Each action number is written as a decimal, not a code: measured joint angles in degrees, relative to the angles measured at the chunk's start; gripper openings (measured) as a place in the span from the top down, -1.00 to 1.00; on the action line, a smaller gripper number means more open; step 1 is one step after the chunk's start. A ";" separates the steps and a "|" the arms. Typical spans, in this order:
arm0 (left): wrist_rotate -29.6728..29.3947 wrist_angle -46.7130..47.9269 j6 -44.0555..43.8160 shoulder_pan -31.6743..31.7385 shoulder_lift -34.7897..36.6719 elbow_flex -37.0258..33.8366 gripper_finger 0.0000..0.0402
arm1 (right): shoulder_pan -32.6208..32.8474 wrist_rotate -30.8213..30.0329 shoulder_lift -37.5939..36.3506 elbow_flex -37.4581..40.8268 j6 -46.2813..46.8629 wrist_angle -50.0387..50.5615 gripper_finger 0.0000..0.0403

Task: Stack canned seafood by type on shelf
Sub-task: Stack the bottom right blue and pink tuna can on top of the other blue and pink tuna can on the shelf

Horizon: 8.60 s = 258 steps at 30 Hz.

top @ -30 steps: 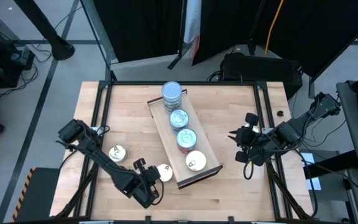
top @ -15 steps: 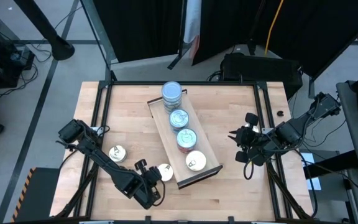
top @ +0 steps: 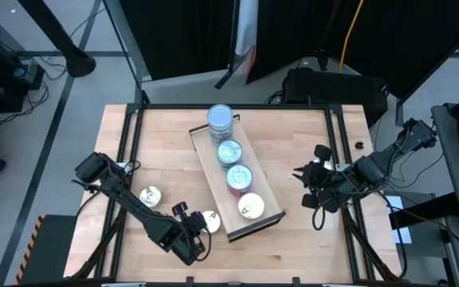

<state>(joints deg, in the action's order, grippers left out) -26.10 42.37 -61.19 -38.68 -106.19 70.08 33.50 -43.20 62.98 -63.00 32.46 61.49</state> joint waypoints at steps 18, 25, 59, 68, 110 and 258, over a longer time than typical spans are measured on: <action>-3.07 0.89 -8.58 -5.85 -0.93 0.00 0.99 | -0.02 0.13 0.00 0.00 -0.13 0.00 0.73; -6.38 2.27 -13.79 -9.76 -0.98 -0.02 0.99 | -0.01 0.20 0.00 0.00 -0.13 0.01 0.73; -4.47 3.52 -15.02 -9.46 -1.29 0.44 0.99 | 0.00 1.55 0.00 0.00 -0.39 -0.35 0.73; -6.58 3.83 -19.43 -11.88 -3.11 0.61 0.99 | -0.01 1.55 0.01 0.00 -0.37 -0.35 0.73; 15.04 36.78 23.72 -2.58 -0.48 25.70 -0.53 | -0.02 12.06 0.02 0.00 -1.89 -5.77 0.73; 60.57 14.10 24.33 28.60 -2.34 55.17 0.06 | 10.67 -16.65 27.89 -4.13 -154.23 -86.96 -0.70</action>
<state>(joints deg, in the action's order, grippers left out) 34.47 56.47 -36.85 -10.08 -108.53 125.25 44.17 -59.85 90.87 -67.13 -121.77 -25.46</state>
